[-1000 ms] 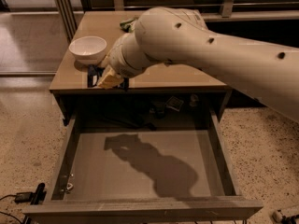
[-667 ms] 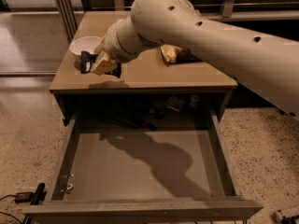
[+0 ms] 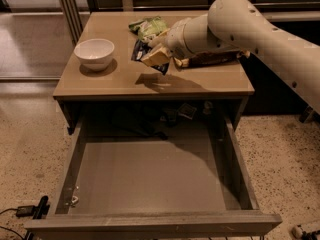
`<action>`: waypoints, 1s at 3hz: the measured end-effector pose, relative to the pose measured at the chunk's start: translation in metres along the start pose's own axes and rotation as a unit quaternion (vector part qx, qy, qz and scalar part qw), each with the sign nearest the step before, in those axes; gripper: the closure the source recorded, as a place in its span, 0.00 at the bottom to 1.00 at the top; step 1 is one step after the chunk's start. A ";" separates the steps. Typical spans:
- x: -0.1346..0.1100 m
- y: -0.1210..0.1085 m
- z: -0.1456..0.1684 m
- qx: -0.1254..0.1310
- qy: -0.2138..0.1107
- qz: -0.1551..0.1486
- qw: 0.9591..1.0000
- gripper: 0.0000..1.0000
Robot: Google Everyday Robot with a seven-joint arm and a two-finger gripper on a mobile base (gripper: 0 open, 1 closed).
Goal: Pick rxbar blueberry from top drawer and place on counter
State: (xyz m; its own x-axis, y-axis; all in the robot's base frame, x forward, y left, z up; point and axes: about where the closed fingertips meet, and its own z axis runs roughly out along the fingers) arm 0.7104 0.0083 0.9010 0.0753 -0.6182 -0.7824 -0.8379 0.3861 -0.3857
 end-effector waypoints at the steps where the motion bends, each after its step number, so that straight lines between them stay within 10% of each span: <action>1: 0.000 0.000 0.000 0.000 0.000 0.000 1.000 1.00; 3: 0.011 0.004 0.017 -0.002 0.038 -0.018 0.999 1.00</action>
Offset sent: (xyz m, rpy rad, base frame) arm -0.0024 0.0191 -0.0148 -0.0733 0.0083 0.0452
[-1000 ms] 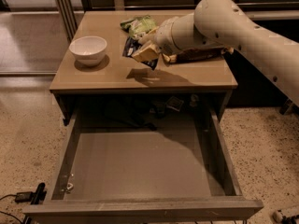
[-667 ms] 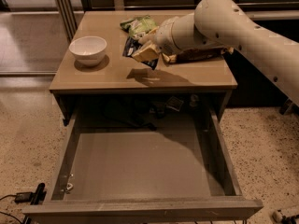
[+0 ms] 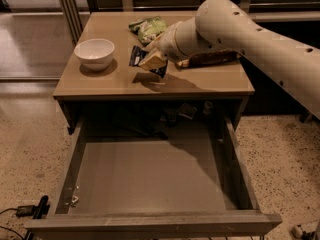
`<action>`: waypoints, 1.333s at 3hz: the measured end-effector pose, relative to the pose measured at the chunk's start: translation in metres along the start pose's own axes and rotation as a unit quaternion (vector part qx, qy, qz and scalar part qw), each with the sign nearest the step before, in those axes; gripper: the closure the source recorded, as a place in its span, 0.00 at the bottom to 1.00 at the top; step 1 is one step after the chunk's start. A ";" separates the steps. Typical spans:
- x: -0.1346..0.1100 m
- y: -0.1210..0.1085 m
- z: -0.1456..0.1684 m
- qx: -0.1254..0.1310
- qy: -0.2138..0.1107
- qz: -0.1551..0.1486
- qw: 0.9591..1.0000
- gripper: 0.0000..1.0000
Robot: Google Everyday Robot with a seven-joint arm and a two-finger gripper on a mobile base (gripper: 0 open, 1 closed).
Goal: Pick rxbar blueberry from top drawer and place on counter
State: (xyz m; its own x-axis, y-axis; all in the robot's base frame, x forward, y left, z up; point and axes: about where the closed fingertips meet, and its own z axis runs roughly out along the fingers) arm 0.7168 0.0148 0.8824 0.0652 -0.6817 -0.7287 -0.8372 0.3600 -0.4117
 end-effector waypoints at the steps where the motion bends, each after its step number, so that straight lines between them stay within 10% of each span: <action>1: 0.009 -0.004 0.001 0.011 0.014 0.001 1.000 1.00; 3: 0.035 0.001 0.009 0.016 0.040 0.023 0.999 0.90; 4: 0.035 0.001 0.009 0.016 0.040 0.023 0.999 0.68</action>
Offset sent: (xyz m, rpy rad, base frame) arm 0.0077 -0.0293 -0.0166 -0.0274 -0.0030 -0.1085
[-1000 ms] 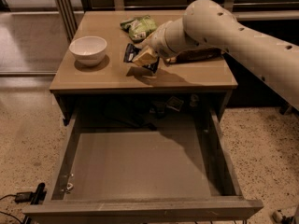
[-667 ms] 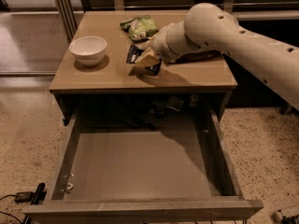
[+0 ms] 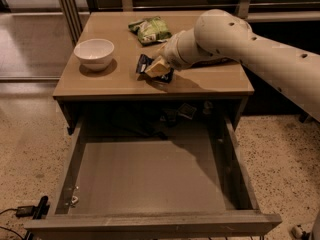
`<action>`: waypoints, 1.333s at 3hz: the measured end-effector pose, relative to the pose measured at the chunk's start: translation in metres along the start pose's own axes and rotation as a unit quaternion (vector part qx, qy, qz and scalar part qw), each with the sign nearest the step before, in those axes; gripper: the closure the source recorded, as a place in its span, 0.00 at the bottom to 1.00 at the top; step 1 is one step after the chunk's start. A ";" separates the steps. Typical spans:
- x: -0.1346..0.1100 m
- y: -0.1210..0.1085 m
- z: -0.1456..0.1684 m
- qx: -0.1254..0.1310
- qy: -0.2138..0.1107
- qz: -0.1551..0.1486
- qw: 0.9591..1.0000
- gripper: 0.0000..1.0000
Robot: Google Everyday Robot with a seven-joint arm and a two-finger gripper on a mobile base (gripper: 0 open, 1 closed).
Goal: Pick rxbar blueberry from top drawer and place on counter
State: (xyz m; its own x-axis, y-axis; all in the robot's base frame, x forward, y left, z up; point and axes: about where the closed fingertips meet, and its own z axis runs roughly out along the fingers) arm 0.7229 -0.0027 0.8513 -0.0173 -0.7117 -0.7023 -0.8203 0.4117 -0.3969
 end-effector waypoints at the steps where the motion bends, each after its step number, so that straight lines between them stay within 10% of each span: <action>1: 0.000 0.000 0.000 0.000 0.000 0.000 1.000 0.44; 3: 0.000 0.000 0.000 0.000 0.000 0.000 1.000 0.00; 4: 0.000 0.000 0.000 0.000 0.000 0.000 1.000 0.00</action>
Offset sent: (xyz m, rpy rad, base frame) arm 0.0000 0.0000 0.0000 0.0000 0.0000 0.0000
